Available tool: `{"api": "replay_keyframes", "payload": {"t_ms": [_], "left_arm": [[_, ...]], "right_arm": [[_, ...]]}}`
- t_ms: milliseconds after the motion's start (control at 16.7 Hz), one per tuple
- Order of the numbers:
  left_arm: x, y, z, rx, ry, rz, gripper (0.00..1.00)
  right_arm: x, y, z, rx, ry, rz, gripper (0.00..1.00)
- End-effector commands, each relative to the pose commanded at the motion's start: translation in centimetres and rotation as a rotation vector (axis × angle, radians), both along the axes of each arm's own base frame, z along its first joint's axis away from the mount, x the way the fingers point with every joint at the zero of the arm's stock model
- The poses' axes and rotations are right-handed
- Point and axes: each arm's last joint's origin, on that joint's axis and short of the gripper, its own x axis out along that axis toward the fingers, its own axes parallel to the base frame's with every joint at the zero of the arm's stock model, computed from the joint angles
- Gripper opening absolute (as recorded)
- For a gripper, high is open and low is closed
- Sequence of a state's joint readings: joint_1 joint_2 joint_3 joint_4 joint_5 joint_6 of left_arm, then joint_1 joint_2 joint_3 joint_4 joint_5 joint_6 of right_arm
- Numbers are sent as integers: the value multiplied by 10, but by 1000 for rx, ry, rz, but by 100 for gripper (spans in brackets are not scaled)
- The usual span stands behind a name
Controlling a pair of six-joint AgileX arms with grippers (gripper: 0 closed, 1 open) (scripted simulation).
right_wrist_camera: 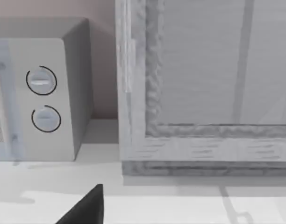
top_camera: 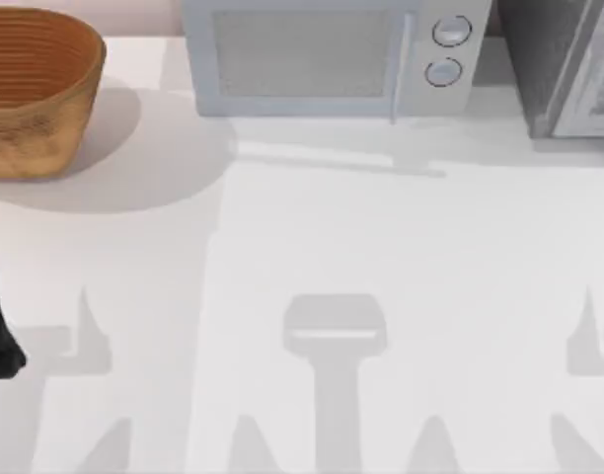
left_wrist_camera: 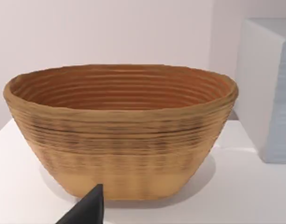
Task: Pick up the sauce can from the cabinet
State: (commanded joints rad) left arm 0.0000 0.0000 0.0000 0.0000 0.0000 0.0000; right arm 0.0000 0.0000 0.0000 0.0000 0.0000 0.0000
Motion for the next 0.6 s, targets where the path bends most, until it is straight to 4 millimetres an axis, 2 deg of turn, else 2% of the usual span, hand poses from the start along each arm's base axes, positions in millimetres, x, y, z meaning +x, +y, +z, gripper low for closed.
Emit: {"api": "replay_keyframes", "payload": {"t_ms": [180,300,480,600], "left_arm": [[0,0,0,0,0,0,100],[0,0,0,0,0,0,100],[0,0,0,0,0,0,100],[0,0,0,0,0,0,100]], "right_arm": [[0,0,3,0,4,0,100],[0,1,15,1,22,1,100],[5,3,52,1,68,-4,100],[14,5,89,-2,98,-8,100]]}}
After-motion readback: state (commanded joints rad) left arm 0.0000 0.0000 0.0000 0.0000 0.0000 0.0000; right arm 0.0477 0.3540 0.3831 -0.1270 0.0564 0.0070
